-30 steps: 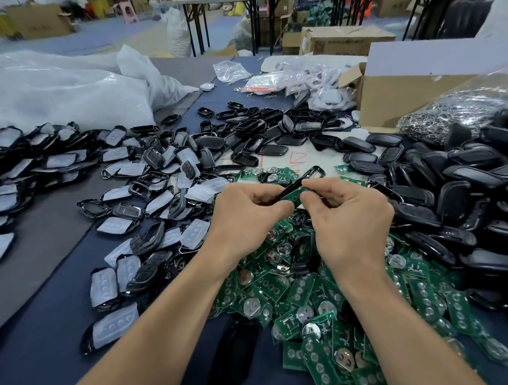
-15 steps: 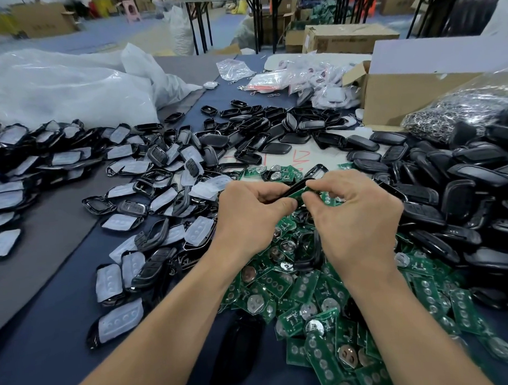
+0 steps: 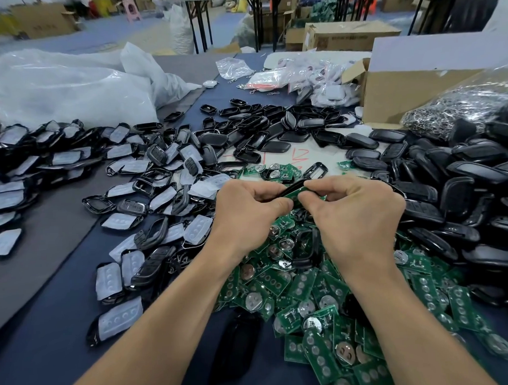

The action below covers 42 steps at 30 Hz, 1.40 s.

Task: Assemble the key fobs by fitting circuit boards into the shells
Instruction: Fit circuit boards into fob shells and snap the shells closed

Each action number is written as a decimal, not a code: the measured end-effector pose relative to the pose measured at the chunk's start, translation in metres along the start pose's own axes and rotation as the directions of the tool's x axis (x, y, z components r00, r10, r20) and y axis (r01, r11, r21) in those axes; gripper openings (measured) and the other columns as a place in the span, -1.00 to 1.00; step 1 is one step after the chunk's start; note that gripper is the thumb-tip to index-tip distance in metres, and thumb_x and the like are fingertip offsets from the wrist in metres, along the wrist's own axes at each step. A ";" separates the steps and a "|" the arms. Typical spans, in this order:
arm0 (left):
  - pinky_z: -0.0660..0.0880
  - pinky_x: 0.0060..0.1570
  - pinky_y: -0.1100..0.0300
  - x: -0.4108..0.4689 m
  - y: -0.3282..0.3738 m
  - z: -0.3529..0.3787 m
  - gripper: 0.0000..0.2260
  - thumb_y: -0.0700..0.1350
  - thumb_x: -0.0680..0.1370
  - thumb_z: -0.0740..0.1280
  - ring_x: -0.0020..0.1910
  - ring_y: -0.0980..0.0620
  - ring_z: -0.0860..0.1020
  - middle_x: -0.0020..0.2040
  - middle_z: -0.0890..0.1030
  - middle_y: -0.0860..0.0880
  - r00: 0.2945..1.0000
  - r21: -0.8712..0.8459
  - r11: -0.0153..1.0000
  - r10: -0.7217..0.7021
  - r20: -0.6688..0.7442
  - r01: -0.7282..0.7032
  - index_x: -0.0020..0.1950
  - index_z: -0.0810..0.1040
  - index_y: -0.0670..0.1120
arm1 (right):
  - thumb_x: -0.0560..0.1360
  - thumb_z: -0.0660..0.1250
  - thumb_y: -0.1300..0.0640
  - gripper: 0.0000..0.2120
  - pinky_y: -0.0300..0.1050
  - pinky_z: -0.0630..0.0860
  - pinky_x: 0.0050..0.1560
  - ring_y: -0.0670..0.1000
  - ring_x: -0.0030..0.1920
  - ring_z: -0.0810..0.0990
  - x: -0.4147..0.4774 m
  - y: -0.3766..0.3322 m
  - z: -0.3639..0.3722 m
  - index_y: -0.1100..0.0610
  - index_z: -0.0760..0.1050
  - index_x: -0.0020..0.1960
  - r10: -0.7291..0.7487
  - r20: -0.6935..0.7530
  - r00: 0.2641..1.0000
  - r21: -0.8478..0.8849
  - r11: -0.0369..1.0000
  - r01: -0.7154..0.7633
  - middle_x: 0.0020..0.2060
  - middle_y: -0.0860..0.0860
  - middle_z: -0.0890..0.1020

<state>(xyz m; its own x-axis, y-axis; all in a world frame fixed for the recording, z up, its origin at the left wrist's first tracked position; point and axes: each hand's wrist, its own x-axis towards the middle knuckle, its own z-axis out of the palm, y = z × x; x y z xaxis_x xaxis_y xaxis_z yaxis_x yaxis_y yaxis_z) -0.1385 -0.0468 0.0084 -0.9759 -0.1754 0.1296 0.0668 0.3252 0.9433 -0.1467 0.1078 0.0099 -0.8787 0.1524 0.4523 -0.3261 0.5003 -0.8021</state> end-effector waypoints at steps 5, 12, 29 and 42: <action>0.64 -0.19 0.08 0.000 -0.002 -0.003 -0.84 -0.17 0.46 0.58 -0.27 0.01 0.71 -0.25 0.75 0.09 1.000 0.046 0.999 0.000 0.024 -0.001 -0.02 0.79 0.05 | 0.33 0.66 0.07 -0.86 0.04 0.68 -0.12 -0.11 -0.34 0.67 -0.002 -0.003 0.000 -0.06 0.77 -0.14 0.060 0.003 0.998 0.031 0.998 -0.060 -0.36 -0.29 0.64; 0.62 -0.25 0.20 -0.002 -0.001 -0.003 -0.82 -0.17 0.52 0.53 -0.35 0.11 0.65 -0.27 0.75 0.02 0.998 0.023 1.000 0.000 0.063 -0.001 -0.06 0.75 0.14 | 0.33 0.66 0.05 -0.87 -0.03 0.69 -0.11 -0.20 -0.34 0.67 -0.001 -0.001 -0.001 -0.11 0.75 -0.17 0.106 0.009 0.994 0.041 0.994 -0.106 -0.38 -0.37 0.63; 0.62 -0.36 0.22 -0.004 0.005 0.003 -0.68 -0.34 0.52 0.50 -0.40 -0.02 0.70 -0.29 0.74 -0.08 0.998 -0.144 0.988 -0.051 0.033 0.055 -0.22 0.77 0.09 | 0.37 0.60 -0.06 -0.71 -0.35 0.47 -0.14 -0.26 -0.18 0.58 -0.002 0.001 0.002 -0.20 0.70 0.08 0.094 0.014 0.995 0.005 0.996 -0.094 -0.23 -0.26 0.65; 0.65 -0.28 0.25 -0.003 0.009 0.001 -0.61 -0.33 0.54 0.47 -0.33 0.03 0.73 -0.29 0.75 0.02 0.998 -0.084 0.996 -0.021 0.058 0.026 -0.20 0.73 0.20 | 0.44 0.56 0.27 -0.70 -0.26 0.51 -0.39 -0.04 -0.42 0.62 0.007 0.005 -0.007 -0.16 0.72 -0.22 0.215 0.354 0.910 0.429 0.828 -0.362 -0.42 0.01 0.67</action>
<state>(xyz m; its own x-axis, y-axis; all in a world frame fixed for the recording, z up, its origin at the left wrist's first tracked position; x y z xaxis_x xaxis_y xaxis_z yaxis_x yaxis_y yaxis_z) -0.1350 -0.0429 0.0161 -0.9876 -0.1276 0.0918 0.0588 0.2415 0.9686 -0.1522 0.1172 0.0118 -0.9933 -0.0554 0.1018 -0.1015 -0.0070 -0.9948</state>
